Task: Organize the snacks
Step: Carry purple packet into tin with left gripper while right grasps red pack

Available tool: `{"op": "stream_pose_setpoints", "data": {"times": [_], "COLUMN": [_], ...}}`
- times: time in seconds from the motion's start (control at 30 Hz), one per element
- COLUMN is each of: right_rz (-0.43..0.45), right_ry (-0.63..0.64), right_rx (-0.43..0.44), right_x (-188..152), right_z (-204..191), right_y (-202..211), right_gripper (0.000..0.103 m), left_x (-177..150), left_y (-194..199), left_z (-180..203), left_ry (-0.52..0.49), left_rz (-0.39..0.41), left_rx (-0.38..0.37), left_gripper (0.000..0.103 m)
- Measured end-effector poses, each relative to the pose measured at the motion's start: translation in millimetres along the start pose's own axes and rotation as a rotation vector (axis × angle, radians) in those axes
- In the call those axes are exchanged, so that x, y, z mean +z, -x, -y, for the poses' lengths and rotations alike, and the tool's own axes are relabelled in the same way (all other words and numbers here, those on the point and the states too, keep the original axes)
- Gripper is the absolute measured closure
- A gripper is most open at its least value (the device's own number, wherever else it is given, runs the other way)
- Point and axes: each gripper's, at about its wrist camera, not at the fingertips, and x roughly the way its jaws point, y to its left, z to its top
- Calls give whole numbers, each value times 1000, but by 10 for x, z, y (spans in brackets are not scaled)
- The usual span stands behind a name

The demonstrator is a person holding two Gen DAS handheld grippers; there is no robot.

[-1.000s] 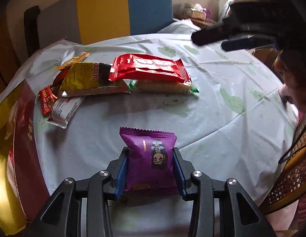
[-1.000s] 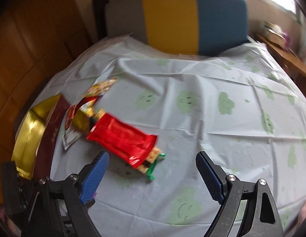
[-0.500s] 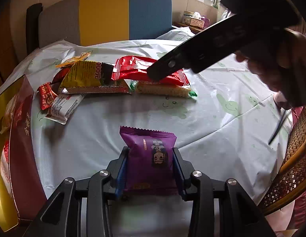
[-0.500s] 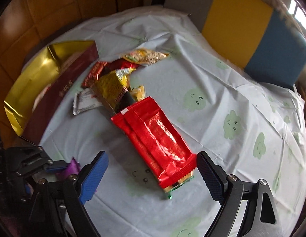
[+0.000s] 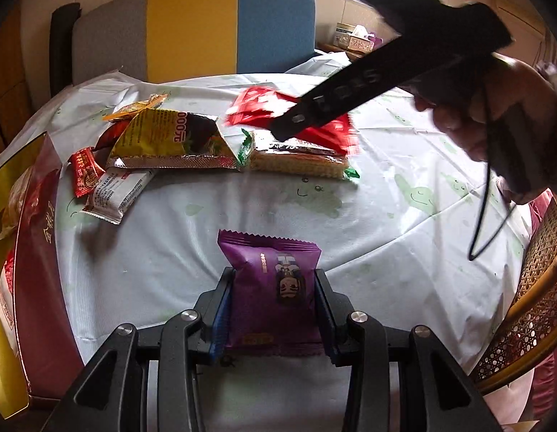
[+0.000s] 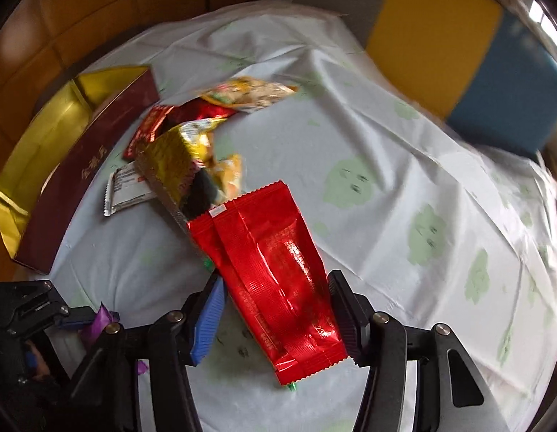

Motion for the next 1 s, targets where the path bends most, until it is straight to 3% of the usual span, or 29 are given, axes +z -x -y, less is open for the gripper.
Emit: {"op": "stream_pose_setpoints", "data": {"times": [0.23,0.33,0.57,0.67,0.77,0.87,1.0], "right_rz": [-94,-181,-175,-173,-170,-168,-157], "right_ry": [-373,-464,-461,-451,-439,-418,-343], "right_rx": [-129,-125,-130,-132,-141,-156,-204], "right_x": [-536,-678,-660,-682,-706,-687,-654], "right_z": [649,800,840,808,705,646,443], "right_y": [-3,-144,-193,-171,-169,-176,-164], "right_gripper": [46,42,38,38,38,38,40], "left_x": [-22,-30,18,58,112,216,323], "left_y": [6,11,39,128,371,654,931], "left_z": [4,32,21,-45,-101,-314,-742], "left_ry": [8,-8,3,45,56,136,246], "left_rz": [13,15,-16,-36,17,67,109], "left_rx": [4,15,8,-48,-56,-67,-5], "left_gripper": [61,61,63,63,63,63,63]}}
